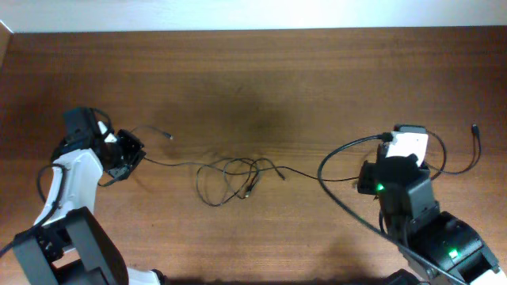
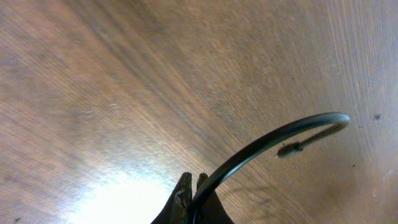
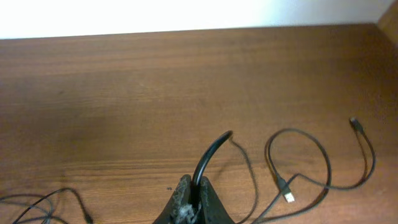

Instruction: Untangle cables

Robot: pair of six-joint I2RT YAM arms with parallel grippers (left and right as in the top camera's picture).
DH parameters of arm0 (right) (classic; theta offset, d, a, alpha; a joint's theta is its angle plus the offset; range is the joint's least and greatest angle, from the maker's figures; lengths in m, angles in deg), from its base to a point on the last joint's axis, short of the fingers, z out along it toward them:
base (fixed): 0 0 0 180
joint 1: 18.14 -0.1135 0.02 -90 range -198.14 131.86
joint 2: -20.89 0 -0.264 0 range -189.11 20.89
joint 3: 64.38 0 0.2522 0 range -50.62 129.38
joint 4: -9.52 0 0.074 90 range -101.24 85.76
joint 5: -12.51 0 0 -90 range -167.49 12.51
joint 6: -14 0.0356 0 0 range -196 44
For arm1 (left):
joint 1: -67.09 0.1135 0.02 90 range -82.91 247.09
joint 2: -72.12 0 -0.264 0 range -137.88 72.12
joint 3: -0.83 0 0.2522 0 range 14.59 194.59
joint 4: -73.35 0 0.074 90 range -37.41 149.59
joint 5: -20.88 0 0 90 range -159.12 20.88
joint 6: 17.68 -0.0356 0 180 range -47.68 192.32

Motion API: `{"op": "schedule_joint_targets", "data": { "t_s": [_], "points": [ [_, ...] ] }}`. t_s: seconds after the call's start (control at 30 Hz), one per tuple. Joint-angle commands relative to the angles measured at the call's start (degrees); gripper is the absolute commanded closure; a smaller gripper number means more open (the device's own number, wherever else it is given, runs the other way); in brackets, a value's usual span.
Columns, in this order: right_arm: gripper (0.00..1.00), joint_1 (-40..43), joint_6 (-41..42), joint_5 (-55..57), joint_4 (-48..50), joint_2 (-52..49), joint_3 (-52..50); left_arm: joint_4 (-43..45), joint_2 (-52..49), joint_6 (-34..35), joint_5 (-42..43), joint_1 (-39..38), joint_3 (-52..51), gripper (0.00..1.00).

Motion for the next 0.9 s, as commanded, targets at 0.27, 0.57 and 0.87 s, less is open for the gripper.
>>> {"op": "schedule_joint_targets", "data": {
  "t_s": [0.27,0.57,0.87],
  "points": [
    [0.96,9.5,4.4,-39.7,-1.5,-20.5,0.2,0.4,0.4,0.6,1.8,-1.5,-0.3,1.00],
    [0.96,9.5,5.7,-55.7,2.5,-45.9,0.2,4.2,0.4,0.6,1.6,-6.7,-0.3,1.00],
    [0.96,9.3,8.2,-65.2,15.5,-60.1,0.2,5.4,0.4,0.8,-1.6,-9.9,-0.3,1.00]
  ]
}}
